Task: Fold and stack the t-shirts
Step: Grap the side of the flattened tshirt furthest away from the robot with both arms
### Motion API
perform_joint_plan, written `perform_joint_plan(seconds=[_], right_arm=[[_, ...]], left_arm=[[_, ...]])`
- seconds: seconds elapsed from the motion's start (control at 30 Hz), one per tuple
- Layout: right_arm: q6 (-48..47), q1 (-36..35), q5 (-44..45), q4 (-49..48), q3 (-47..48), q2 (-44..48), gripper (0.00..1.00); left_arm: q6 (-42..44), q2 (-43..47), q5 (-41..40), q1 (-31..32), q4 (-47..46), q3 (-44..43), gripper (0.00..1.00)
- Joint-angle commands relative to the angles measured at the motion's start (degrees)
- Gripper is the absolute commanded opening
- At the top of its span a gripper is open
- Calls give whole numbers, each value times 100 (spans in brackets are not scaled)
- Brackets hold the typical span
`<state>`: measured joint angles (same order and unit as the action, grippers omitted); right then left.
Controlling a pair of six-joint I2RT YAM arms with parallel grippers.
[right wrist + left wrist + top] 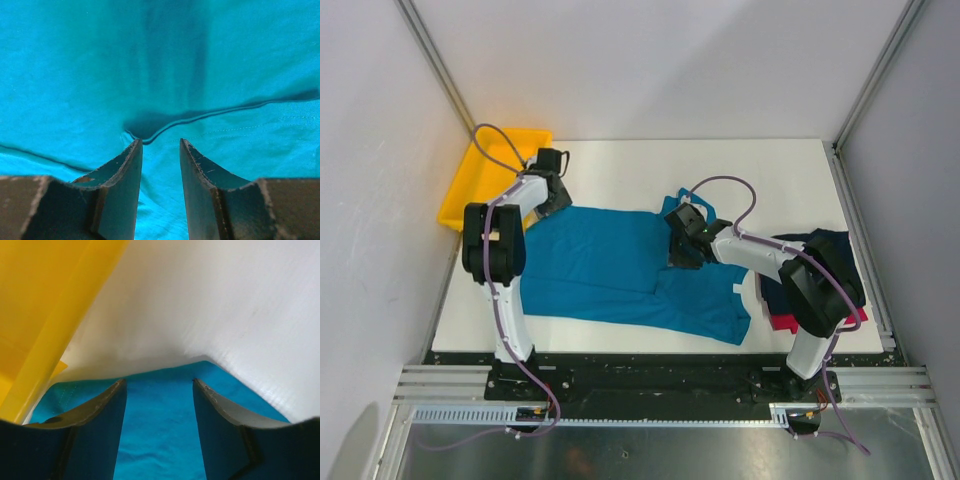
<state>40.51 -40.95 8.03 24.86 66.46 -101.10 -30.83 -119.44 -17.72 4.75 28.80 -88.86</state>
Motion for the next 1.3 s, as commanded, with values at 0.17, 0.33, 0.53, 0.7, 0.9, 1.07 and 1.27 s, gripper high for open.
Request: perform_joint_plan(seconds=[0.17, 0.33, 0.53, 0.7, 0.9, 1.07, 1.27], right_arm=[[-4, -49, -32, -114, -10, 178, 40], [-2, -61, -20, -78, -10, 197, 40], [1, -76, -21, -73, -7, 201, 39], [1, -86, -23, -77, -10, 197, 39], [-10, -84, -46, -89, -10, 197, 39], [-52, -76, -83, -84, -10, 173, 39], [-103, -28, -138, -87, -8, 145, 39]], left_arm=[[122, -151, -39, -45, -40, -232, 49], [88, -164, 184, -55, -42, -170, 26], [151, -103, 258, -64, -48, -114, 3], [231, 5, 165, -84, -47, -129, 0], [420, 54, -98, -169, -10, -150, 46], [669, -111, -270, -198, 54, -279, 59], [716, -433, 30, -256, 265, -532, 50]])
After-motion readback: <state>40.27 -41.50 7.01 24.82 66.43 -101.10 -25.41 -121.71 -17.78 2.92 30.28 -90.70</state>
